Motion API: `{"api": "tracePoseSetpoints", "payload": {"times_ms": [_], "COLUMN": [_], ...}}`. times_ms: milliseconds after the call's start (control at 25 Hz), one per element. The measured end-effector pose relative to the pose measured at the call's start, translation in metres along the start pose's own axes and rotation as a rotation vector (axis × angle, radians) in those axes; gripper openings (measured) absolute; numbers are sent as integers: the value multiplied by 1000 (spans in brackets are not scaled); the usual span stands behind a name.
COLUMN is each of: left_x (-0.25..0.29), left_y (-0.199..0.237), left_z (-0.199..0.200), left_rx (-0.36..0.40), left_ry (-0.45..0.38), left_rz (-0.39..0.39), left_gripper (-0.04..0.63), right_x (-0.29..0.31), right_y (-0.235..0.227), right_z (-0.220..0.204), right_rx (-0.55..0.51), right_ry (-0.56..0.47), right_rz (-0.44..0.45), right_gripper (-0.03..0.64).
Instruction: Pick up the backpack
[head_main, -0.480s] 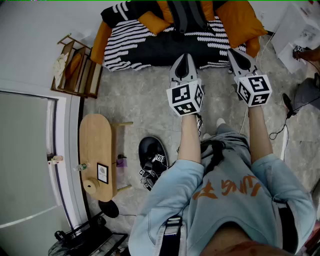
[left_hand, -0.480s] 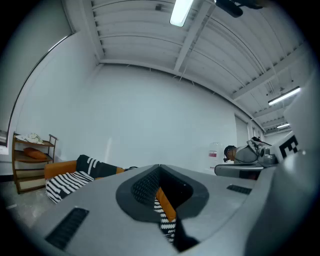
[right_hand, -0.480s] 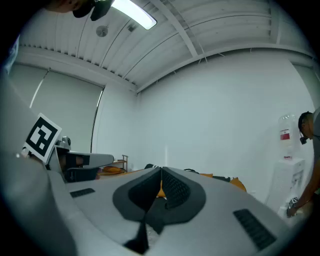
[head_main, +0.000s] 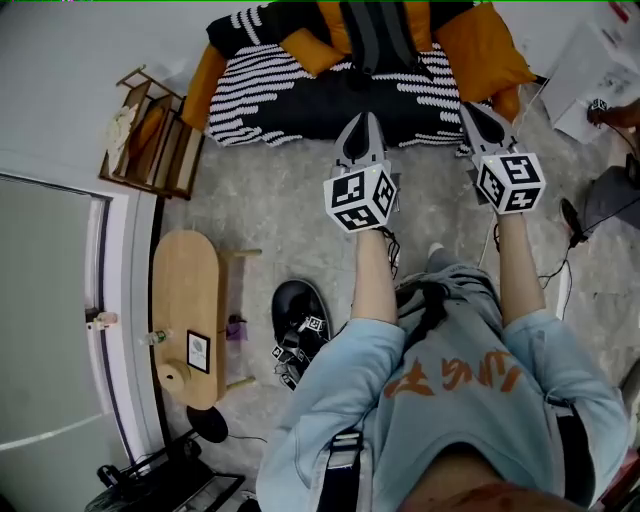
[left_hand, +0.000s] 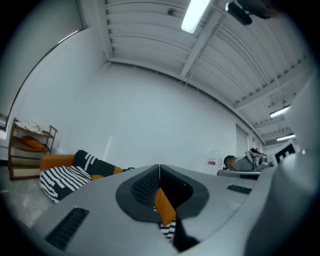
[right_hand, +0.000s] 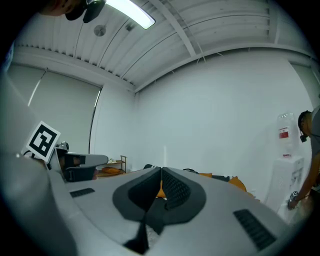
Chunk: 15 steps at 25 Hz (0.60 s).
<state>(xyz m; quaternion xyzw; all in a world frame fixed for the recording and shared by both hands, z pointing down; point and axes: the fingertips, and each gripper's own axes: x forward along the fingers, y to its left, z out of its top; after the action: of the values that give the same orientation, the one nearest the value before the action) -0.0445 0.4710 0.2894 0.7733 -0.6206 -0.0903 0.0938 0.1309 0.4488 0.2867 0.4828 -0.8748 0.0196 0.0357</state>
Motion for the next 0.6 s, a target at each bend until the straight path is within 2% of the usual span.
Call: {"api": "tracePoseSetpoints", "payload": {"times_ms": [80, 240, 600], "left_x": [2, 8, 36], "left_y": [5, 16, 59], "left_z": [-1, -3, -2], "left_rx": [-22, -17, -18], "left_ry": [-5, -2, -20], "left_rz": [-8, 4, 71], "left_gripper": [23, 23, 23], "right_x": [1, 11, 73], "right_y": [-7, -17, -21], "right_z": [0, 0, -2], "right_rx": [4, 7, 7], "right_ry": [2, -3, -14], "right_rz": [-11, -24, 48], "right_gripper": [31, 31, 31]}}
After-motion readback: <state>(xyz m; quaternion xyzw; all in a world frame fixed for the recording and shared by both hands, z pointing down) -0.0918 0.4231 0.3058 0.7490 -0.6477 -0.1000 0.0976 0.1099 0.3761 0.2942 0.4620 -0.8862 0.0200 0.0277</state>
